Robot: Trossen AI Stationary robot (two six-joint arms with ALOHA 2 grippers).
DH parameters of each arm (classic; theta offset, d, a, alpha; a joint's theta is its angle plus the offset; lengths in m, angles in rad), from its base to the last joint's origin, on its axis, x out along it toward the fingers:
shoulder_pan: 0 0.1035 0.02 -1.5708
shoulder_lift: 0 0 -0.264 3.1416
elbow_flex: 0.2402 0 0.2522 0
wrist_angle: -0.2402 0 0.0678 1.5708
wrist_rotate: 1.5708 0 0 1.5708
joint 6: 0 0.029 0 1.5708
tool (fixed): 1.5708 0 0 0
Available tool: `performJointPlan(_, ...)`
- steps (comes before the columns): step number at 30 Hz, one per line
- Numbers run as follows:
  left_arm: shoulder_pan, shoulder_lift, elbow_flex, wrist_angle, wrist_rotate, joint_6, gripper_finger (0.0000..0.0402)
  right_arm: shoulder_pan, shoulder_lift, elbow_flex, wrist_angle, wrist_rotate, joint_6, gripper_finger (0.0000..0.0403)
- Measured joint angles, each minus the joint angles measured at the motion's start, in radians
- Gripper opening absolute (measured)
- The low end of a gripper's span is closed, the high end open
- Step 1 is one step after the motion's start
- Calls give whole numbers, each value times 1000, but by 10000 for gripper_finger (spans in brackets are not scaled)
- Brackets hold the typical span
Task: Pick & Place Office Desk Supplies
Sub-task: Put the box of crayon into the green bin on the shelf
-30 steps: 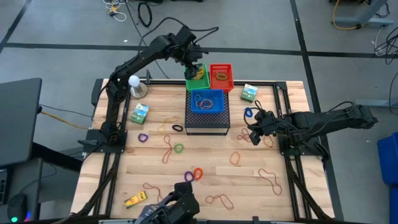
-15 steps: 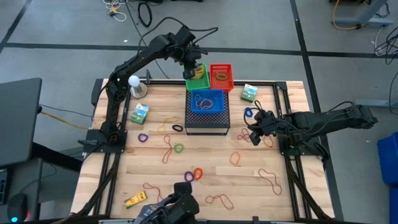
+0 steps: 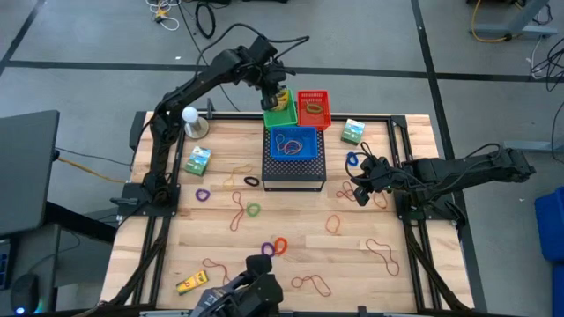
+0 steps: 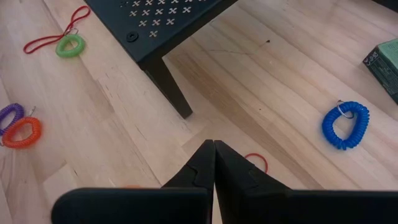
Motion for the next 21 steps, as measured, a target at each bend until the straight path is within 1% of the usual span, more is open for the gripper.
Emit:
performJointPlan(5,0,0,0,-1,2,-29,109,0,0,0,0,0,0,9)
performJointPlan(10,0,0,0,-2,3,-44,124,0,0,0,0,0,-1,9)
performJointPlan(21,-4,-39,0,-32,5,-62,200,0,0,0,0,0,-4,9)
